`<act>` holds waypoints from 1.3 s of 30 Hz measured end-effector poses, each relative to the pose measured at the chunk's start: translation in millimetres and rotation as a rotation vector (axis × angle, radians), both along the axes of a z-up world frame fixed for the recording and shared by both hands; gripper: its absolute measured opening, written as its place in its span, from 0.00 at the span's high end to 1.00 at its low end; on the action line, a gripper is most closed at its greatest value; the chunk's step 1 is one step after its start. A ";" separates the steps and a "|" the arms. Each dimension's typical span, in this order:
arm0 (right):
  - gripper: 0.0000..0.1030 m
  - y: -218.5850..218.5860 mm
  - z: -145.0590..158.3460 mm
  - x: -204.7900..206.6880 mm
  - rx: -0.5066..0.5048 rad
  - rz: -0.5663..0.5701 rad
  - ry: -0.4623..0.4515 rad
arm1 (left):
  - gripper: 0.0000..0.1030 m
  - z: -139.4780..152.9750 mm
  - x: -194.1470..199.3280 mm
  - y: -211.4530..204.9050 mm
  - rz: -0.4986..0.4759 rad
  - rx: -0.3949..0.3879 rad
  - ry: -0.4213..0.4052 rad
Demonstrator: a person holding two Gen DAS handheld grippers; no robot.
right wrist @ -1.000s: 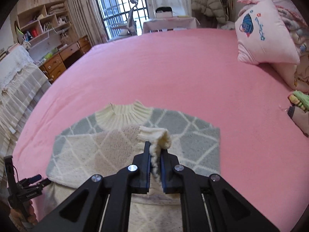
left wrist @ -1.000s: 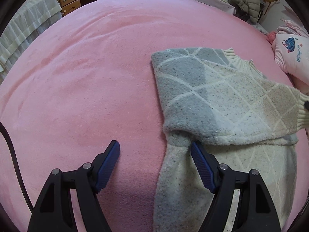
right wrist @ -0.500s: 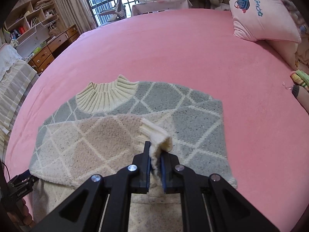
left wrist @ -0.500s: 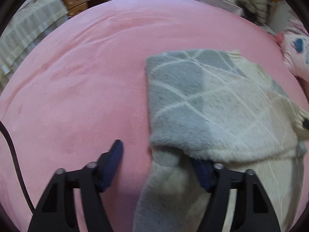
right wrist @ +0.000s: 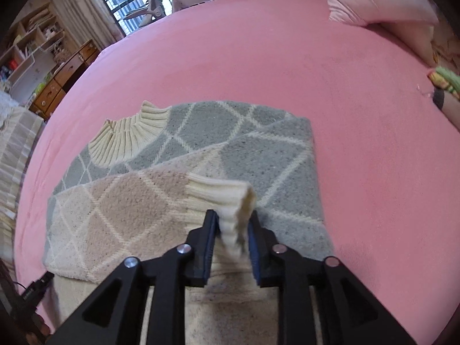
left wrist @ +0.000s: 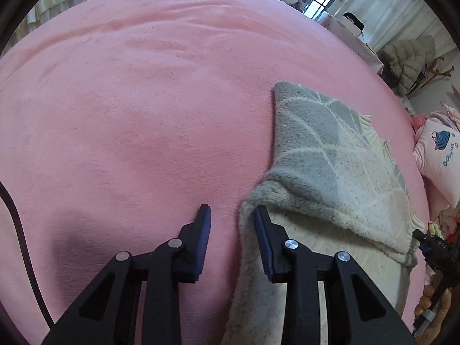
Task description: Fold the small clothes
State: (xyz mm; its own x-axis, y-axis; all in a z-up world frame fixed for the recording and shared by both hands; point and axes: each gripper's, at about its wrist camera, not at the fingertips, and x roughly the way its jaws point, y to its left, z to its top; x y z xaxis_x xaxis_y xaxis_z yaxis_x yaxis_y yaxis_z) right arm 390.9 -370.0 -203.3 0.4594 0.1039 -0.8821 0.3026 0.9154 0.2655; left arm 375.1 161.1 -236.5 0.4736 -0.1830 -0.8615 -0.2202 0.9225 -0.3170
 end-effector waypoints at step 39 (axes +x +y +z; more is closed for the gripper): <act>1.00 19.4 -12.2 -29.9 -0.056 0.122 -0.075 | 0.76 2.0 52.7 -126.6 -0.297 0.267 -0.063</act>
